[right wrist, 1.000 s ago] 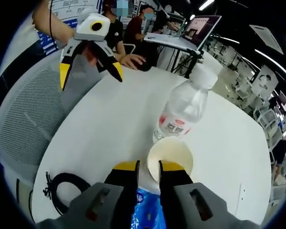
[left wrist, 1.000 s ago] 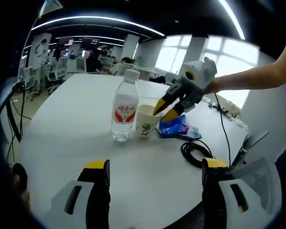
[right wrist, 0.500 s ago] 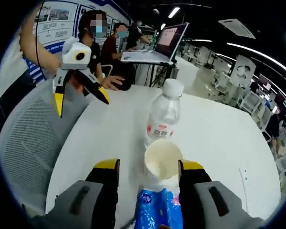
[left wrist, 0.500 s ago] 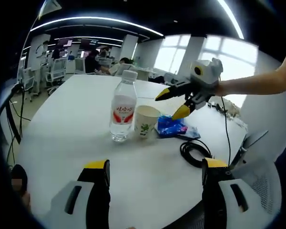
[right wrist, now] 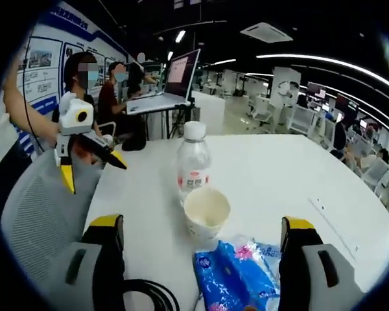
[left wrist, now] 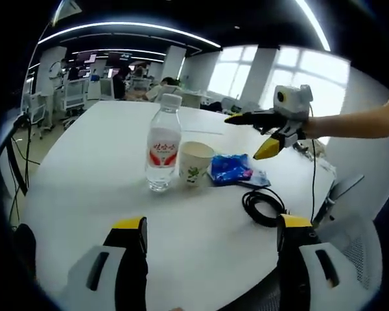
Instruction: Arrange the tabletop items into an orderly group along one side of the table until the central work area is clear of visible clutter.
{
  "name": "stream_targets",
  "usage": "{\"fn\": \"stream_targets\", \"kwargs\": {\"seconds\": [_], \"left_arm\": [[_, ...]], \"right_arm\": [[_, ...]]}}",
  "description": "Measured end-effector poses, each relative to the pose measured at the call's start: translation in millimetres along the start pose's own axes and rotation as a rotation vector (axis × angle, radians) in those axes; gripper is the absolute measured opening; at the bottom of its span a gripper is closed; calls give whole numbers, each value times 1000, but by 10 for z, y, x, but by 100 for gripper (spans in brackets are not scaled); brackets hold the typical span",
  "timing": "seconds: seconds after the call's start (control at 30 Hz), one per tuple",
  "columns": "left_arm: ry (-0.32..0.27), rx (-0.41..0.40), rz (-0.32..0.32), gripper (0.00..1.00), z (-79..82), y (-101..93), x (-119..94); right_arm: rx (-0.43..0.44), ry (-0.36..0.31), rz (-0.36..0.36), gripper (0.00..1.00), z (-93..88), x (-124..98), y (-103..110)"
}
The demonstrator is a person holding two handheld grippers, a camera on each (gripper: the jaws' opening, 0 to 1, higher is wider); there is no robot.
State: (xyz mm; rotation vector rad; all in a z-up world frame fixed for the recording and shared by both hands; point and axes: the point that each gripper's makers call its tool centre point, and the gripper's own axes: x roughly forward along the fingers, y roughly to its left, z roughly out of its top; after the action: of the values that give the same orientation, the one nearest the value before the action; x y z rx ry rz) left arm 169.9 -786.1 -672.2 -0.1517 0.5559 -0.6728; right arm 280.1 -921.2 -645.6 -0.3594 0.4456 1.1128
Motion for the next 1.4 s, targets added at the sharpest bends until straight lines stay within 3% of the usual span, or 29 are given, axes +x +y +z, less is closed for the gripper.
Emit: {"fn": "stream_targets", "kwargs": {"seconds": [0.67, 0.87, 1.23, 1.4], "left_arm": [[3, 16, -20, 79, 55, -47, 26], [7, 26, -32, 79, 72, -83, 51], [15, 46, -54, 78, 94, -158, 55], [24, 54, -56, 78, 77, -162, 32]], "right_arm": [[134, -66, -121, 100, -65, -369, -20], [185, -101, -188, 100, -116, -518, -63], [267, -145, -279, 99, -230, -795, -31], [318, -159, -334, 99, -362, -958, -63]]}}
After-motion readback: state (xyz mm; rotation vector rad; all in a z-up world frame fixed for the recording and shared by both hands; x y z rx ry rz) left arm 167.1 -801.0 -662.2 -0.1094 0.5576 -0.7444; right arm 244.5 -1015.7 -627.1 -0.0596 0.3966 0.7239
